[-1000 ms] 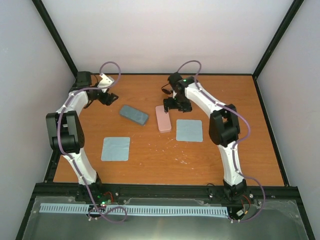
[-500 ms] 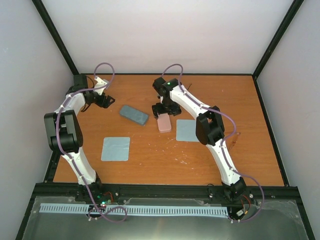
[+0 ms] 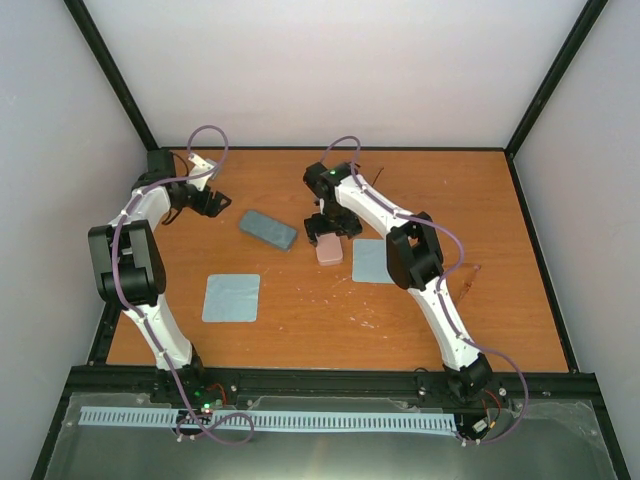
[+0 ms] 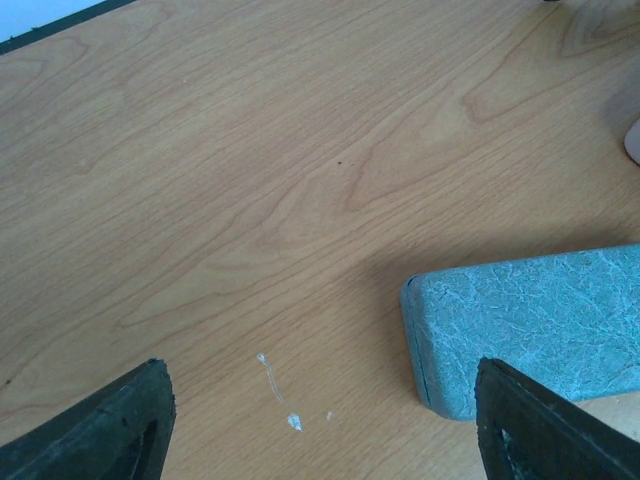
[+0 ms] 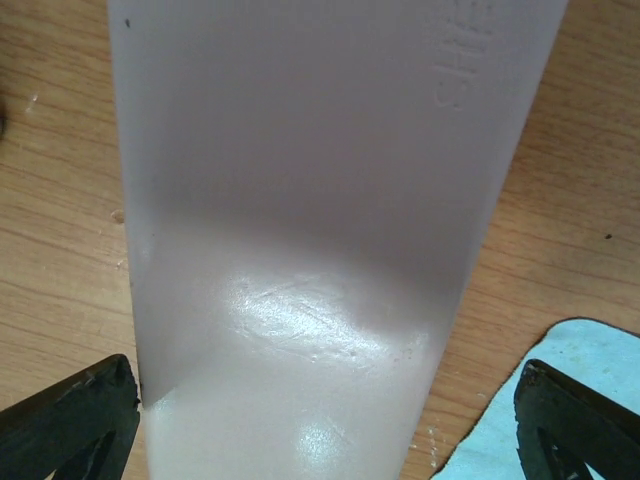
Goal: Organize the sunglasses
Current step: Pick up the sunglasses case from the center of the board.
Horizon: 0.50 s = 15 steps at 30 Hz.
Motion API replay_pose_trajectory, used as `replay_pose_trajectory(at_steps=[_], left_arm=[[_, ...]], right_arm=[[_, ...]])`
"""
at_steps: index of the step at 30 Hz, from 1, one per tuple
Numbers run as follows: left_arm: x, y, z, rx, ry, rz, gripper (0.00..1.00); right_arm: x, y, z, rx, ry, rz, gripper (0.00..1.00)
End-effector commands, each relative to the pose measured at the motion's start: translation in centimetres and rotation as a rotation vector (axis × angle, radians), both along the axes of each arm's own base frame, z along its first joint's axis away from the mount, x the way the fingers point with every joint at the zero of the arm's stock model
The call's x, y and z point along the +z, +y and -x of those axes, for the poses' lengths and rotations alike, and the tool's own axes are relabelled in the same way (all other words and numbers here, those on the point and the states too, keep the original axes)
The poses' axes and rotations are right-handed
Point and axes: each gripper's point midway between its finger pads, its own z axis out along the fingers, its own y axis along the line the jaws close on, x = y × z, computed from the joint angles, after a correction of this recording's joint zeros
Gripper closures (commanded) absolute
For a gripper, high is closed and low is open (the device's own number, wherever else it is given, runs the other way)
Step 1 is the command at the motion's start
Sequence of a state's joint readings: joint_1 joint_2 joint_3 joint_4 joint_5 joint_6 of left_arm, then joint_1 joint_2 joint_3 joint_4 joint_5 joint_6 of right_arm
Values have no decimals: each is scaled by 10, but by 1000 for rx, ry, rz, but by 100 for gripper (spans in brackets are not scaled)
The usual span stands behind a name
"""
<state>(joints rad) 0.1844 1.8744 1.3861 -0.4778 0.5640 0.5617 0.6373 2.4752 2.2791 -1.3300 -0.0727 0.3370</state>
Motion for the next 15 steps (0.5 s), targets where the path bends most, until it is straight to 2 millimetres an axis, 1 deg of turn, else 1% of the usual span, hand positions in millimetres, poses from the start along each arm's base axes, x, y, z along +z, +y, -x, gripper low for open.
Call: replay_pose_trajectory(at_steps=[1,11,12,13,14,15], left_arm=[[5,-2,1,6,-4,34,18],[4,-5,5,2,3,48,17],[4,-5,5,1,1,50,17],[5,-6,6,-1,1,52,17],[6,-6,5,-4,-3,53,17],[7,-6,5,-4,-4,56,17]], right_arm=[[-6,9,5,31,17,-6,0],[-24,11,15,58,55,14,0],[-24,10,15,58,55,16,2],[-24,11,15,59,52,16,6],[-24,10,14,61,50,18,14],[-24,10,13,63,46,18,25]])
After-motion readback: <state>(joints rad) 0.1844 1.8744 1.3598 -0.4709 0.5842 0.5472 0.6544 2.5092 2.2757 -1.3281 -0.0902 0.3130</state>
